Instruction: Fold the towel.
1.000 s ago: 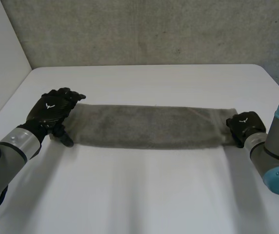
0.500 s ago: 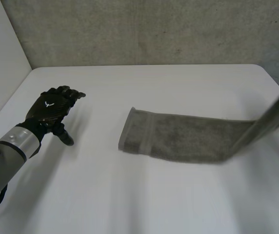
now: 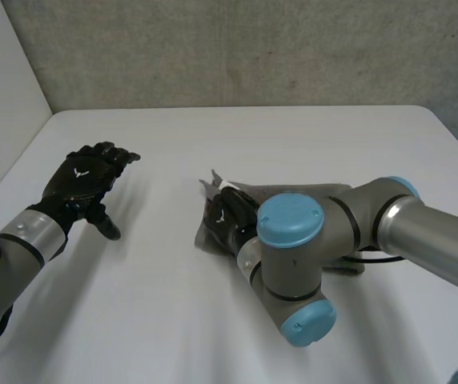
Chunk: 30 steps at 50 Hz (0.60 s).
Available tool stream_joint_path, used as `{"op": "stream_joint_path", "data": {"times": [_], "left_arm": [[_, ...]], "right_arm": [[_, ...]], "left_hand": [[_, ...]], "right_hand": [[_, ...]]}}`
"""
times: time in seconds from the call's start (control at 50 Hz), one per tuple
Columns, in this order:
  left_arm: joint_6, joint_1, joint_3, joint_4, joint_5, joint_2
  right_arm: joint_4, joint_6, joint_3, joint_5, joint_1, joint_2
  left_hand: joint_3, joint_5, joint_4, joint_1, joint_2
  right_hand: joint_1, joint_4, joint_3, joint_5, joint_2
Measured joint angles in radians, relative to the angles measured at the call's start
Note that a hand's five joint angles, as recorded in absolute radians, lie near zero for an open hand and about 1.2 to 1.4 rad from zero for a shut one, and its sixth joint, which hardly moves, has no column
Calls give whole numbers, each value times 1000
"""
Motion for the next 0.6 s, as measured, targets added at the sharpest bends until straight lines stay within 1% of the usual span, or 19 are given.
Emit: {"op": "stream_joint_path", "data": {"times": [0.06, 0.08, 0.1, 0.12, 0.14, 0.16, 0.18, 0.22, 0.32, 0.36, 0.4, 0.46, 0.54, 0.6], "left_arm": [[1, -1, -5, 8, 0, -2], [1, -1, -5, 9, 0, -2], [1, -2, -7, 11, 0, -2], [1, -2, -7, 12, 0, -2], [1, -3, -8, 14, 0, -2], [1, -3, -9, 15, 0, -3], [1, -4, -9, 15, 0, -3], [1, -4, -9, 16, 0, -3], [1, -9, -9, 16, -1, -1], [-1, -13, -6, 16, -1, 3], [-5, -20, 1, 15, -1, 9], [-14, -35, 10, 15, -1, 16], [-45, -88, 34, 14, -1, 31], [-88, -154, 71, 13, -2, 34]], "right_arm": [[9, 11, -4, -1, -5, 12], [10, 15, -4, -2, -5, 11], [11, 21, -4, -2, -6, 8], [12, 26, -3, -3, -7, 5], [12, 34, -1, -3, -7, -2], [11, 42, 0, -4, -7, -9], [11, 50, 3, -5, -6, -18], [8, 69, 8, -10, -7, -44], [1, 177, 47, -60, -15, -171], [-1, 250, 78, -88, -29, -255], [2, 302, 107, -101, -50, -321], [7, 341, 138, -106, -80, -384], [28, 369, 202, -100, -145, -480], [80, 374, 271, -85, -225, -547]], "left_hand": [[0, 0, 0, 0, 0], [0, 0, 0, 0, 0], [0, 0, 0, 0, 0], [0, 0, 0, 0, 0], [0, 0, 0, 0, 0], [0, 0, 0, 0, 0], [0, 0, 0, 0, 0], [0, 0, 0, 0, 0], [0, 0, 0, 0, 0], [0, 0, 0, 0, 0], [0, 0, 0, 0, 0], [1, 0, 0, 0, 0], [8, 0, 0, 0, 4], [11, 0, 0, 0, 5]], "right_hand": [[0, 0, 0, 0, 0], [-72, -59, -73, -62, -72], [-226, -236, -234, -240, -229], [-314, -304, -324, -309, -316], [-555, -559, -553, -572, -559], [-727, -714, -726, -736, -737], [-918, -930, -927, -955, -932], [-1042, -1065, -1071, -1083, -1052], [-1088, -1096, -1104, -1102, -1070], [-1088, -1096, -1104, -1102, -1070], [-1088, -1096, -1104, -1102, -1070], [-1088, -1096, -1104, -1102, -1070], [-1092, -1096, -1104, -1102, -1070], [-1092, -1097, -1107, -1102, -1070]]}}
